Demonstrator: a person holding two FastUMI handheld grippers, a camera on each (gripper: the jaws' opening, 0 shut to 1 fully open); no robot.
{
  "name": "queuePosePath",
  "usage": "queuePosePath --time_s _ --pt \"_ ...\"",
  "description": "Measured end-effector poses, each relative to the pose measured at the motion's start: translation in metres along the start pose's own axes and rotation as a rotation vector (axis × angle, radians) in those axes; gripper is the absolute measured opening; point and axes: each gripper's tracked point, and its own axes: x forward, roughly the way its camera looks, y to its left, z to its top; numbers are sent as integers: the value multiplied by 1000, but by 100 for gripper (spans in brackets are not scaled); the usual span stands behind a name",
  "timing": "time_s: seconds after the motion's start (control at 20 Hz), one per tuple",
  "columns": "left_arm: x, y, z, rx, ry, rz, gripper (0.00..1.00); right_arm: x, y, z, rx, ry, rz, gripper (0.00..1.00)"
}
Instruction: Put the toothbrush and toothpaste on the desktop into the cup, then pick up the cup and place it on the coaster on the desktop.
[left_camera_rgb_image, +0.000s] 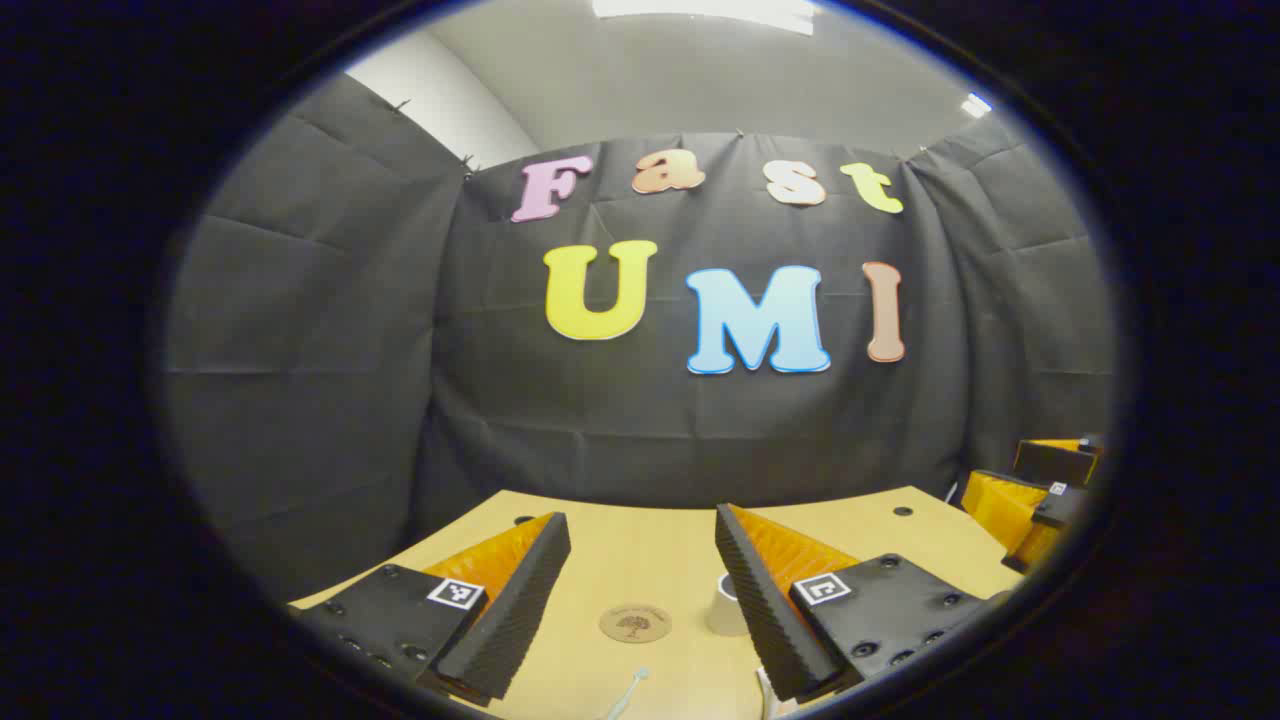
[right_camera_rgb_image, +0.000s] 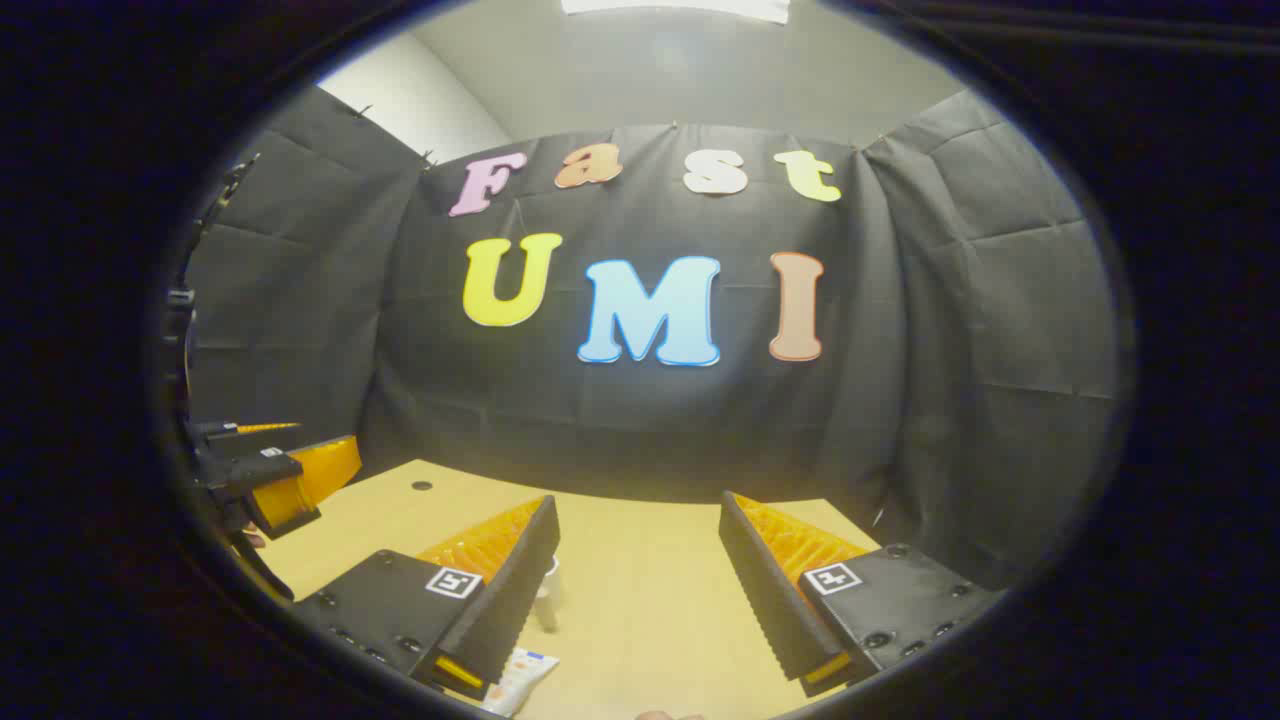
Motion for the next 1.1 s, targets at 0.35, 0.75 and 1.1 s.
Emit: queuePosePath --time_s 0.35,0.75,1.1 --pt "19 0 -30 34 88 -83 96 2 35 -29 30 165 27 99" --pt "34 -6 -44 27 134 -122 96 9 33 -45 57 252 -22 100" --pt "44 -20 -86 32 265 -175 96 18 36 -64 35 346 -10 100"
